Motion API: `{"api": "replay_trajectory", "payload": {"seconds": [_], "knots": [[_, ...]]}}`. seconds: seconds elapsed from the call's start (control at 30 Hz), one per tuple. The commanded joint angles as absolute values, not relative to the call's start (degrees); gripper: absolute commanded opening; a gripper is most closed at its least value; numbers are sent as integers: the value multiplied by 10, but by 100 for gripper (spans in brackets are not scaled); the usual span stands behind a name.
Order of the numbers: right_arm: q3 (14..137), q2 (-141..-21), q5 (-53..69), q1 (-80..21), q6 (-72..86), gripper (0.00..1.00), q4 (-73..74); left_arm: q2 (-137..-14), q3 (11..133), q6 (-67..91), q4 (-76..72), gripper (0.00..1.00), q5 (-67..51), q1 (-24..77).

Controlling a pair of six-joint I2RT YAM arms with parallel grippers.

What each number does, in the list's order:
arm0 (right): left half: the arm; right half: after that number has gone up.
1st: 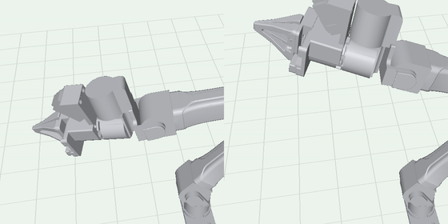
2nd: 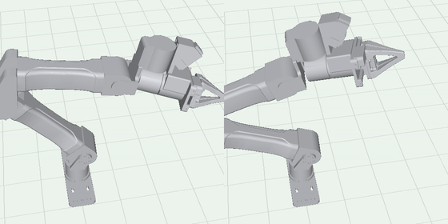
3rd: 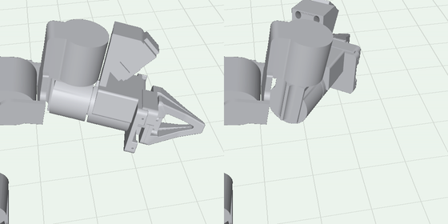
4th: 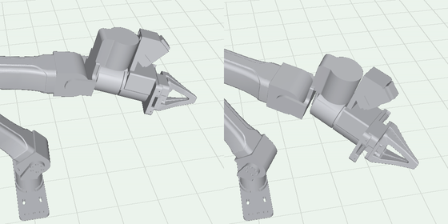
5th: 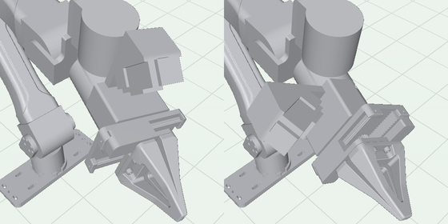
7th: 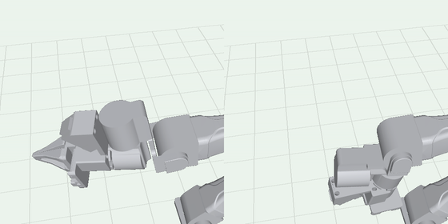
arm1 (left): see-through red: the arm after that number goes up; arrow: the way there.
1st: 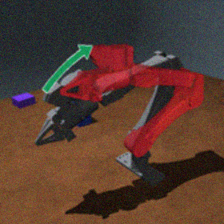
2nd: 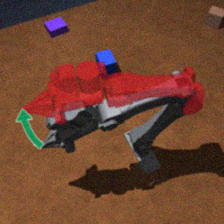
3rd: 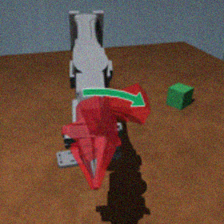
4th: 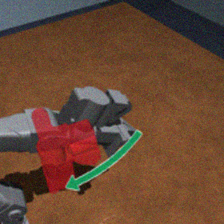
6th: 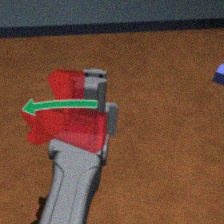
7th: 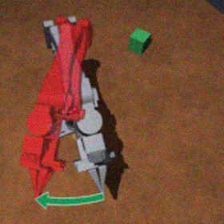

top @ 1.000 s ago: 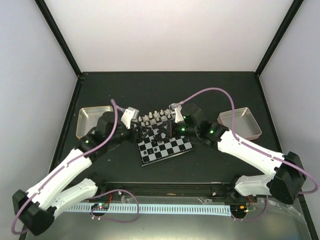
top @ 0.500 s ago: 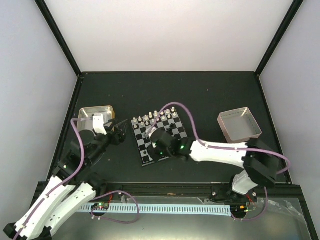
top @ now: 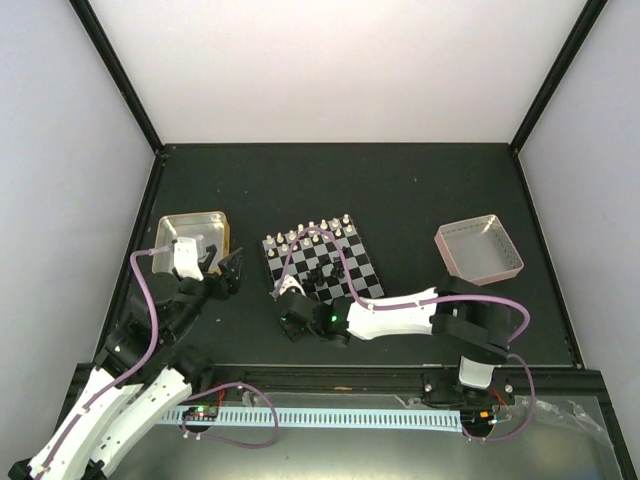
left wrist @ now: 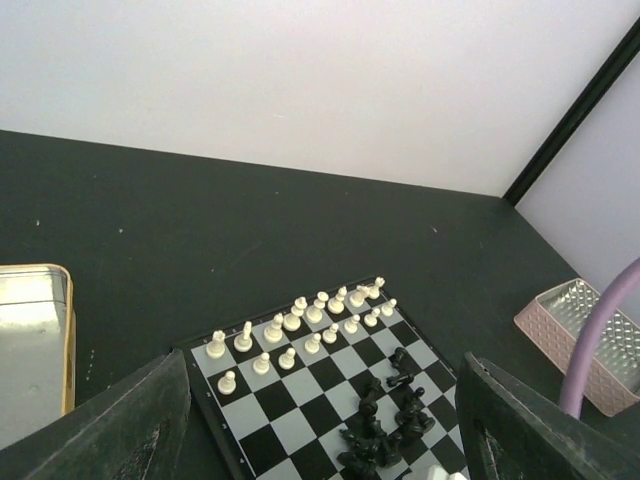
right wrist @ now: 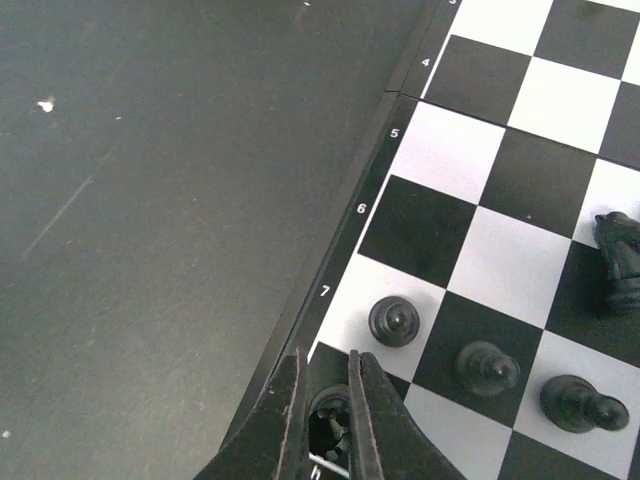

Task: Set up the chess pieces on the board
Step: Place the chess piece on the chessboard.

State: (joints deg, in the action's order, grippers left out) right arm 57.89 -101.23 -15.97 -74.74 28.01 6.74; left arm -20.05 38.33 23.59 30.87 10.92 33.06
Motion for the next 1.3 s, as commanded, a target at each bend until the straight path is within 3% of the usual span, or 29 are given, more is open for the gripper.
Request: {"api": "replay_trajectory", "payload": {"seconds": [0.0,0.83,1.27], "knots": [[596,-1035,-221,-755,317,1,33,-187,387,220,325,74,120,328],[571,-1020,-205,-757,353,6,60,-179,385,221,324,75,113,328],[583,-1007,-184,-756,367,23,77,-188,383,225,323,75,110,328]]}}
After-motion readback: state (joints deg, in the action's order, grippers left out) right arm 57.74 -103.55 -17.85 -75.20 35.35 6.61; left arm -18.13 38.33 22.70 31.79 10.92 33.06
